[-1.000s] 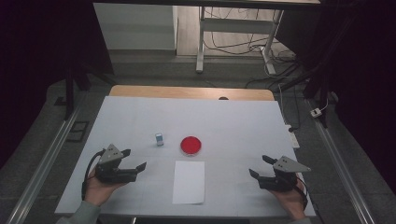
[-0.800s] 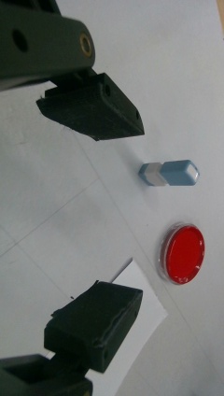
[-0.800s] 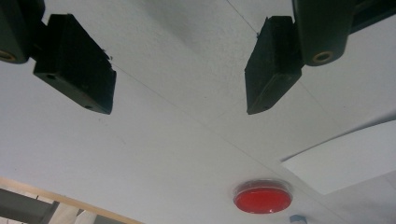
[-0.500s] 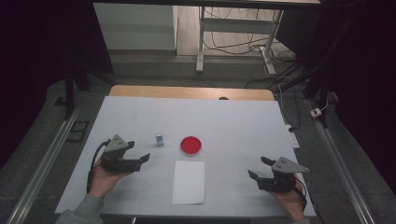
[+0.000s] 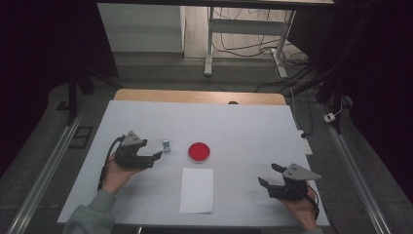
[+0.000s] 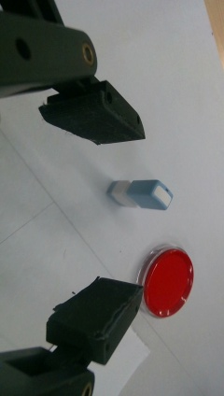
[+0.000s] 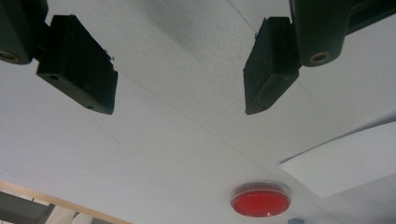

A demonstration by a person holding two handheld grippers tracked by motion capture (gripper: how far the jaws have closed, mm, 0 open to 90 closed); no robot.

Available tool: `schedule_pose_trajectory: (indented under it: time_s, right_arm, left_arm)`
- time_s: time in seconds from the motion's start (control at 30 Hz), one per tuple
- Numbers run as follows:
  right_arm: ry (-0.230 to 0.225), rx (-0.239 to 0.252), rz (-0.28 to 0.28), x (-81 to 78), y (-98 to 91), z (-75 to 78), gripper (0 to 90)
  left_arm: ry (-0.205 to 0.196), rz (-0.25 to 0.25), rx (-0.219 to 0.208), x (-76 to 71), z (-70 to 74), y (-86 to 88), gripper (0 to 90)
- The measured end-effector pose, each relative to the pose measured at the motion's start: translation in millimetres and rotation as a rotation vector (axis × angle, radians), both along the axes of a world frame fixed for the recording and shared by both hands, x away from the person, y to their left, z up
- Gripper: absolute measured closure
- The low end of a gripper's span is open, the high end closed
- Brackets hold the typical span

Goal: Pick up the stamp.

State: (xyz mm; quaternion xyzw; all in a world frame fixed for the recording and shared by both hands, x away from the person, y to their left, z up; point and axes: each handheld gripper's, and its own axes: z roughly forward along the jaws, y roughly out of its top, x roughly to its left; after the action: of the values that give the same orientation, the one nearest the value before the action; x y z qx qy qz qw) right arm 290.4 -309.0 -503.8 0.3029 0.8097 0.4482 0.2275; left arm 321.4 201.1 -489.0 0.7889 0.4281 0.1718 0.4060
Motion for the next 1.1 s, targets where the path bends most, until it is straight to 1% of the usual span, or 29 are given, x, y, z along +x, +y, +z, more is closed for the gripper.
schedule_pose_trajectory:
  time_s: [0.1, 0.43, 0.6, 0.7, 0.8, 0.93, 1.1]
  right_arm:
    - [0.002, -0.003, 0.002, 0.1, 0.3, -0.2, 26.1]
    - [0.005, -0.007, 0.002, 0.5, 0.5, -0.9, 26.4]
    - [0.006, -0.012, 0.003, 0.7, 1.7, -1.5, 26.5]
    - [0.008, -0.011, 0.005, 0.8, 2.0, -1.9, 26.6]
    - [0.010, -0.013, 0.005, 0.5, 1.9, -2.3, 26.6]
    - [0.009, -0.010, 0.005, -0.4, 1.5, -3.2, 26.7]
    - [0.010, -0.010, -0.001, -0.8, -0.2, -3.0, 26.8]
  left_arm:
    - [0.000, -0.004, -0.002, 6.7, -2.2, -0.8, 24.2]
    - [0.005, -0.026, 0.019, 26.1, -8.1, -5.7, 26.7]
    - [-0.005, -0.034, 0.026, 34.1, -11.0, -9.5, 28.5]
    - [0.002, -0.039, 0.043, 40.2, -13.7, -11.0, 29.1]
    - [0.005, -0.046, 0.042, 46.7, -16.2, -12.4, 30.3]
    - [0.012, -0.062, 0.051, 53.4, -19.6, -14.7, 32.3]
    - [0.009, -0.087, 0.054, 58.1, -24.2, -18.8, 38.0]
